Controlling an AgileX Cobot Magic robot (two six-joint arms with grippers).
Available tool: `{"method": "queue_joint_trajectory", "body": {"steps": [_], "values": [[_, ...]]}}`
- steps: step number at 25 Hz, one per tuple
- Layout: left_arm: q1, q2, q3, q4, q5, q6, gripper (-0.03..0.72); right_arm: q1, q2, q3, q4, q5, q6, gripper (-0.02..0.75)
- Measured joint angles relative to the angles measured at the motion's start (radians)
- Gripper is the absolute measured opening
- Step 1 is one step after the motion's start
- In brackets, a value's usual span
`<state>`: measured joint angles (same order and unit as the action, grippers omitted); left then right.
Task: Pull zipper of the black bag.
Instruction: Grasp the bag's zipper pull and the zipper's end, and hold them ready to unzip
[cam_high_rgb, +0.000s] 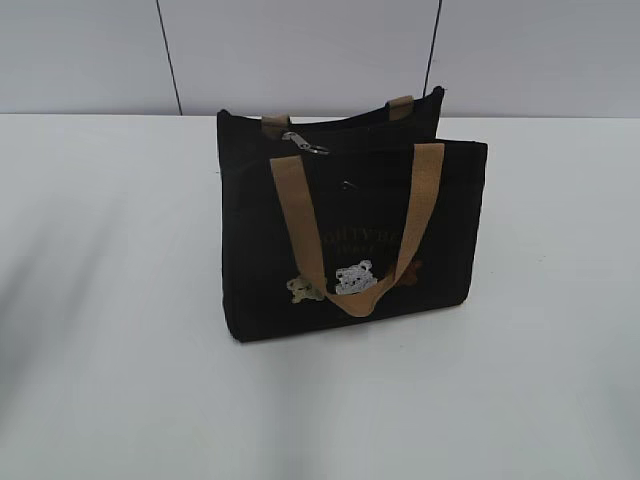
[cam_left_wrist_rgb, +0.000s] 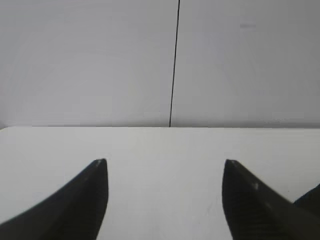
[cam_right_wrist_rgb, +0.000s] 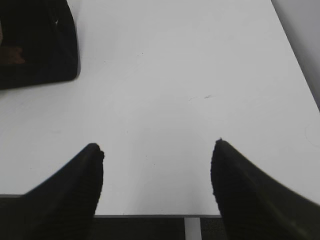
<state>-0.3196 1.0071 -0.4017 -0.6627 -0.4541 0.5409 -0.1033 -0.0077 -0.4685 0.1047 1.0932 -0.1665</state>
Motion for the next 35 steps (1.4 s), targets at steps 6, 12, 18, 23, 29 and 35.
{"method": "queue_joint_trajectory", "body": {"steps": [6,12,18,23,29,35], "values": [[-0.022,0.134,0.0,0.312,-0.142,-0.342,0.532,0.0,0.0,0.0,0.0,0.0,0.0,0.515],[0.029,0.231,0.003,0.654,-0.238,-0.588,0.532,0.0,0.0,0.0,0.0,0.0,0.0,0.515],[0.253,0.33,-0.05,1.266,-0.3,-1.004,0.532,0.0,0.0,0.0,0.0,0.0,0.0,0.515],[0.353,0.519,-0.187,1.66,-0.511,-1.181,0.531,0.0,0.0,0.0,0.0,0.0,0.0,0.515],[0.355,0.737,-0.384,1.935,-0.638,-1.228,0.522,0.0,0.0,0.0,0.0,0.0,0.0,0.515],[0.337,0.893,-0.603,2.127,-0.725,-1.346,0.509,0.0,0.0,0.0,0.0,0.0,0.0,0.515]]}}
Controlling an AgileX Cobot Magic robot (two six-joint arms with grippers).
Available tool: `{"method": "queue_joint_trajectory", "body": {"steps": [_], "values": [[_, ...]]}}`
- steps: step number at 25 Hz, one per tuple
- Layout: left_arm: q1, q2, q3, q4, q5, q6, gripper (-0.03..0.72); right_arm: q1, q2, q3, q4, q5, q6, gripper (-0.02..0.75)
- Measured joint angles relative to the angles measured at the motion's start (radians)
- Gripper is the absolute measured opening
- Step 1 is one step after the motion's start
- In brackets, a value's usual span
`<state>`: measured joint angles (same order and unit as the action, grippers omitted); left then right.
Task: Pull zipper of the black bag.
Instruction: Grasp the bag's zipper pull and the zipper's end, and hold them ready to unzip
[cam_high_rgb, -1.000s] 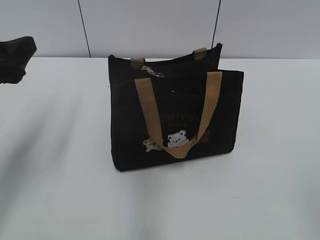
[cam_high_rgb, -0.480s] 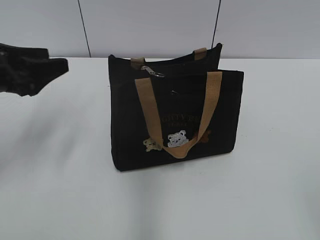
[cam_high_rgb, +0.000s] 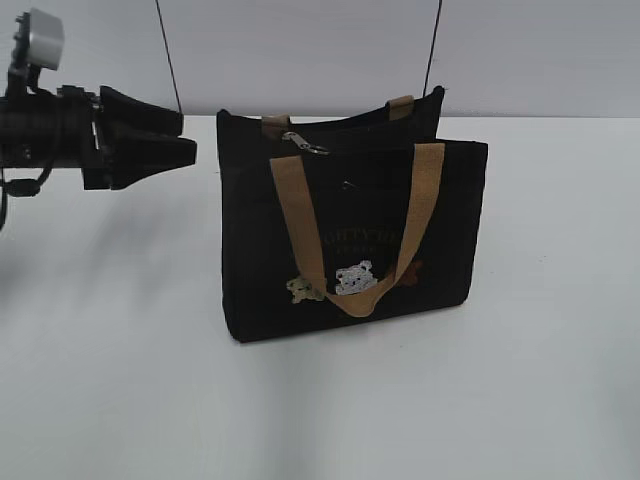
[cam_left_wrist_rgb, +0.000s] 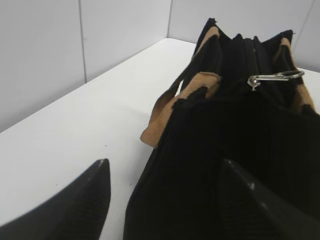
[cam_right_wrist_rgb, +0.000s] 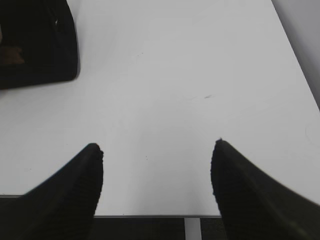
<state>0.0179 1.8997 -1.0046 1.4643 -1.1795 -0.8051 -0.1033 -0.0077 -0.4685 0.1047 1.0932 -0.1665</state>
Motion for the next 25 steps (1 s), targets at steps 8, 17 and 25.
{"method": "queue_joint_trajectory", "body": {"steps": [8,17,25], "values": [[-0.081,0.136,-0.18,0.081,-0.006,-0.05,0.491,0.0,0.0,0.0,0.0,0.0,0.0,0.515],[-0.109,0.166,-0.223,0.083,-0.005,-0.096,0.489,0.0,0.0,0.0,0.0,0.0,0.0,0.515],[-0.109,0.166,-0.228,0.083,0.002,-0.119,0.477,0.0,0.0,0.0,0.0,0.0,0.0,0.515]]}}
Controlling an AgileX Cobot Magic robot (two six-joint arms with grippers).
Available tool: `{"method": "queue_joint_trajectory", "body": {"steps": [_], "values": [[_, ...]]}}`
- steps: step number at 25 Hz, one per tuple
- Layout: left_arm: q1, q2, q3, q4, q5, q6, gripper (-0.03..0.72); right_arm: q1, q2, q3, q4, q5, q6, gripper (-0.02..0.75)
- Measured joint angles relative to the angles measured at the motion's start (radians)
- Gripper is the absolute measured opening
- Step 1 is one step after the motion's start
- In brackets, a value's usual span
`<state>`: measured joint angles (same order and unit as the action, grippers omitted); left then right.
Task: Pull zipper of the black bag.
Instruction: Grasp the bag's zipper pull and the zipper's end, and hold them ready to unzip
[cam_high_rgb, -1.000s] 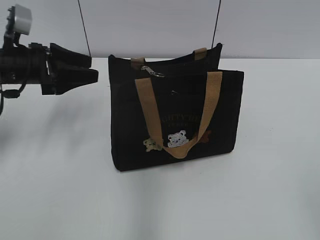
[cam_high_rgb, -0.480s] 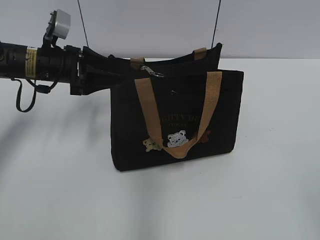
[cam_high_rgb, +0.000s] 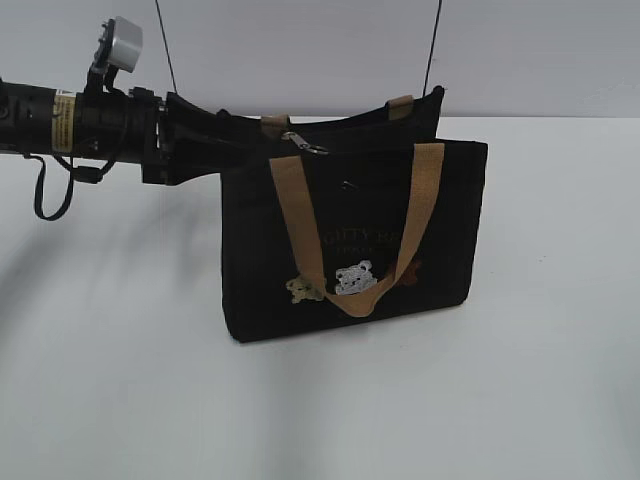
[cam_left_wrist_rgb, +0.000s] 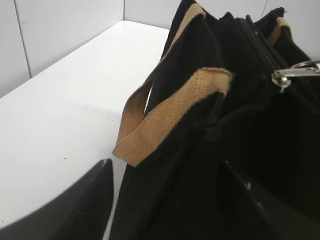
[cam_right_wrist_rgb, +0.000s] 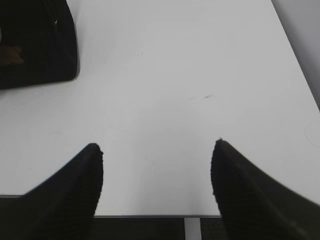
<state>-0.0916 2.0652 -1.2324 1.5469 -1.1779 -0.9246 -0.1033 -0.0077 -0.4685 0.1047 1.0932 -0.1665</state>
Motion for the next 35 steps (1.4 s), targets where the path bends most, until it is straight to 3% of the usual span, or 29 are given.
{"method": "queue_joint_trajectory", "body": {"steps": [4,9,11,35], "values": [[0.0,0.0,-0.002,0.0,0.001,-0.002,0.389,0.0,0.0,0.0,0.0,0.0,0.0,0.515],[-0.001,0.0,-0.004,0.012,-0.001,-0.003,0.095,0.0,0.0,0.0,0.0,0.0,0.0,0.515],[-0.001,0.0,-0.004,0.015,-0.001,-0.003,0.037,0.0,0.0,0.0,0.0,0.0,0.0,0.515],[-0.001,0.001,-0.004,-0.015,-0.007,-0.002,0.036,0.0,0.0,0.0,0.0,0.0,0.0,0.515]]}}
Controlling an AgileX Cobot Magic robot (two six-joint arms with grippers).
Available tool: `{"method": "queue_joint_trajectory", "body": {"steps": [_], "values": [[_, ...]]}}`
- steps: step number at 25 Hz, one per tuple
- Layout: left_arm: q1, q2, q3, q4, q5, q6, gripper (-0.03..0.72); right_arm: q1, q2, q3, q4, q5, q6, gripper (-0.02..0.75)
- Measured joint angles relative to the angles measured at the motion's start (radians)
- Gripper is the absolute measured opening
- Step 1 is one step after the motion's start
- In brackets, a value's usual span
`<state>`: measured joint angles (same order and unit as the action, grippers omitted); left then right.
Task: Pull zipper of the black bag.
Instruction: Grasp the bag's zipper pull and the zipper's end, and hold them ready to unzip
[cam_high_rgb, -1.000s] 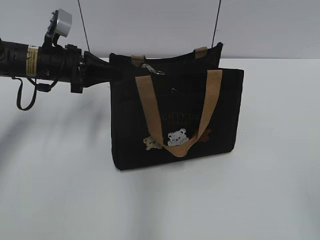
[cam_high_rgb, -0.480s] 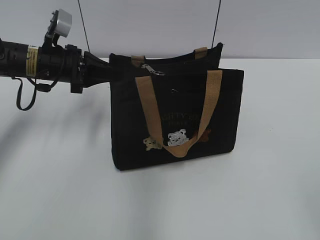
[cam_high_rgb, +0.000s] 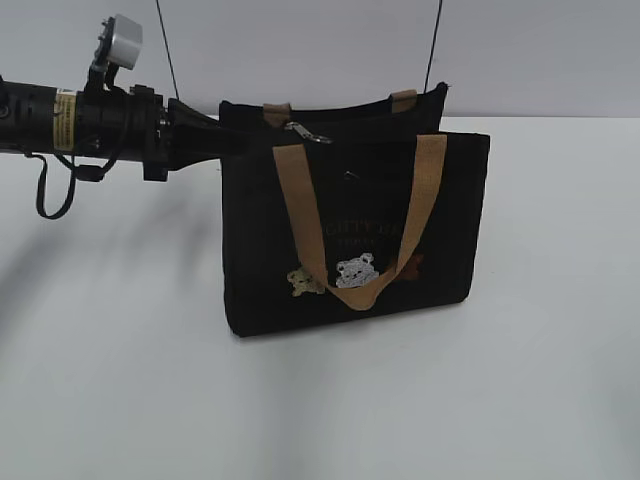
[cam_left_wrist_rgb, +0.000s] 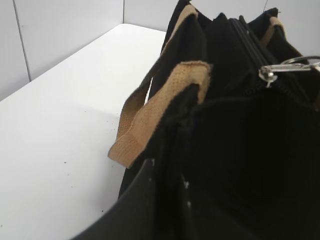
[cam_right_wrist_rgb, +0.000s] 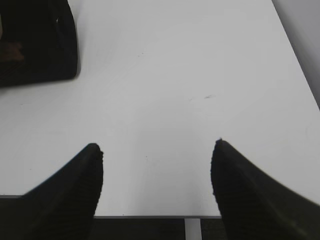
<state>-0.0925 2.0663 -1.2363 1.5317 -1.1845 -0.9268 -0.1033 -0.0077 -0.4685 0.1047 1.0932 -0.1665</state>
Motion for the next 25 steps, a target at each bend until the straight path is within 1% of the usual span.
{"method": "queue_joint_trajectory", "body": {"steps": [4,6,11,16,18,21,23,25], "values": [[0.0,0.0,0.0,-0.012,0.0,0.0,0.036,0.0,0.001,-0.009,0.0,-0.006,0.0,0.515],[0.0,0.0,0.0,-0.018,0.0,0.0,0.036,0.0,0.045,-0.035,0.002,-0.008,-0.004,0.515],[0.0,0.0,0.0,-0.022,0.0,0.0,0.036,0.0,0.287,-0.146,0.003,-0.021,-0.1,0.515],[0.0,0.0,0.0,-0.023,-0.002,0.0,0.036,0.0,0.529,-0.26,0.01,-0.052,-0.254,0.515],[0.0,0.0,0.0,-0.023,-0.004,0.0,0.036,0.0,0.609,-0.298,0.038,-0.07,-0.327,0.515],[0.0,0.0,0.0,-0.023,-0.006,0.0,0.036,0.0,0.722,-0.339,0.115,-0.091,-0.418,0.515],[0.0,0.0,0.0,-0.024,-0.007,0.0,0.036,0.012,0.787,-0.363,0.167,-0.112,-0.471,0.515],[0.0,0.0,0.0,-0.025,-0.007,0.0,0.036,0.043,0.879,-0.394,0.203,-0.129,-0.516,0.515]]}}
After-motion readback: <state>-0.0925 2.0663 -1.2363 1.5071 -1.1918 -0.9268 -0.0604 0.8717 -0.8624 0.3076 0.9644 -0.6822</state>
